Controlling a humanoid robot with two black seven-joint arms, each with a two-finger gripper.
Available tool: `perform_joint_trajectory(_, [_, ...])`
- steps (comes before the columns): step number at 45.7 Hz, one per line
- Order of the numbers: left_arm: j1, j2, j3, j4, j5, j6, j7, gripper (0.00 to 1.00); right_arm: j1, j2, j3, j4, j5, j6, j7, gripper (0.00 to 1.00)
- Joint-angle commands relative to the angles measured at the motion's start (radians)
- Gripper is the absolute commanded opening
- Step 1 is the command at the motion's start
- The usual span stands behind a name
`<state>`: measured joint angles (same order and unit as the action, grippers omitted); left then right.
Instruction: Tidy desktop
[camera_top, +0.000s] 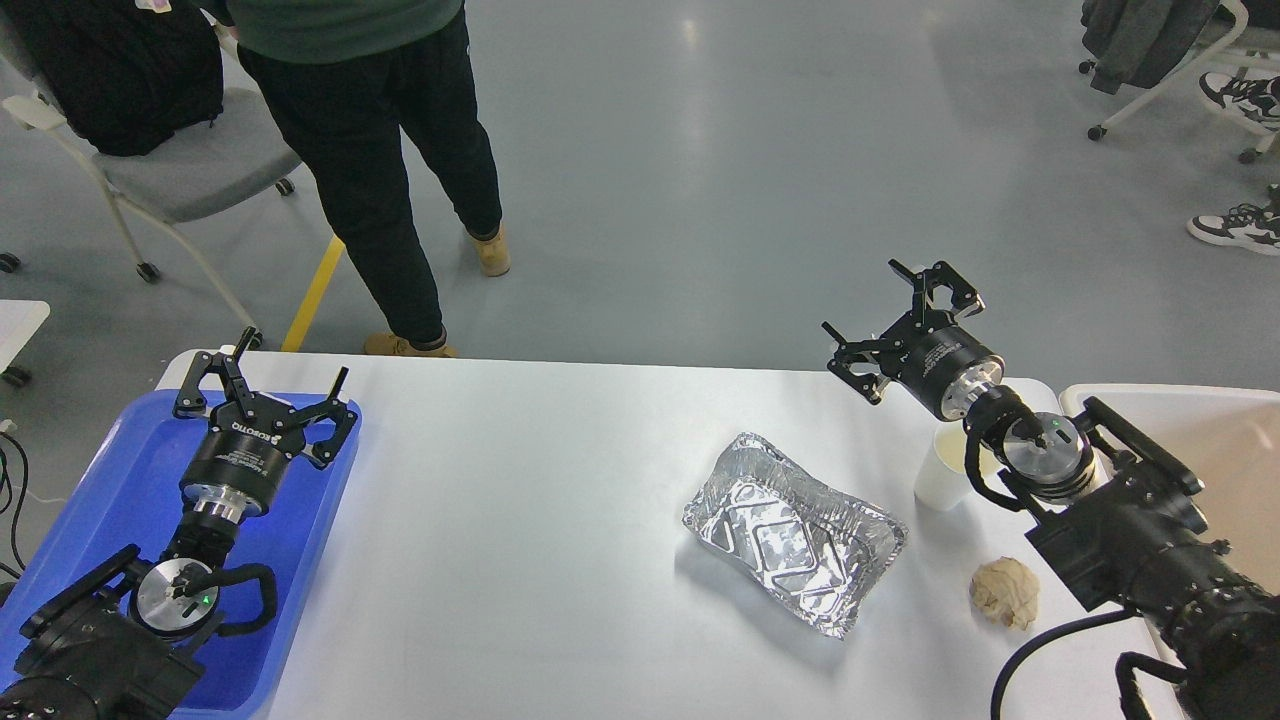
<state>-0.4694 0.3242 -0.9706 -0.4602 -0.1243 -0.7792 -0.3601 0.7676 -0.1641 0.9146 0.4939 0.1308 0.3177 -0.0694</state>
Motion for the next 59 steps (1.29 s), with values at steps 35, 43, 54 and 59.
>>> perform_joint_trajectory(35, [0.0,0.004,0.017,0.0,0.0,0.0,-0.002,0.99,0.058,-0.264,-0.183,0.187,-0.065,-0.006,-0.012,1.0])
perform_joint_trajectory(43, [0.0,0.004,0.017,0.0,0.0,0.0,-0.002,0.99,0.113,-0.376,-0.321,0.245,-0.068,-0.003,-0.012,1.0])
perform_joint_trajectory(54, [0.0,0.004,0.017,0.0,0.0,0.0,-0.002,0.99,0.338,-0.52,-0.664,0.311,-0.077,-0.002,-0.013,1.0])
perform_joint_trajectory(59, [0.0,0.004,0.017,0.0,0.0,0.0,-0.002,0.99,0.518,-0.548,-0.914,0.333,-0.088,-0.002,-0.012,1.0])
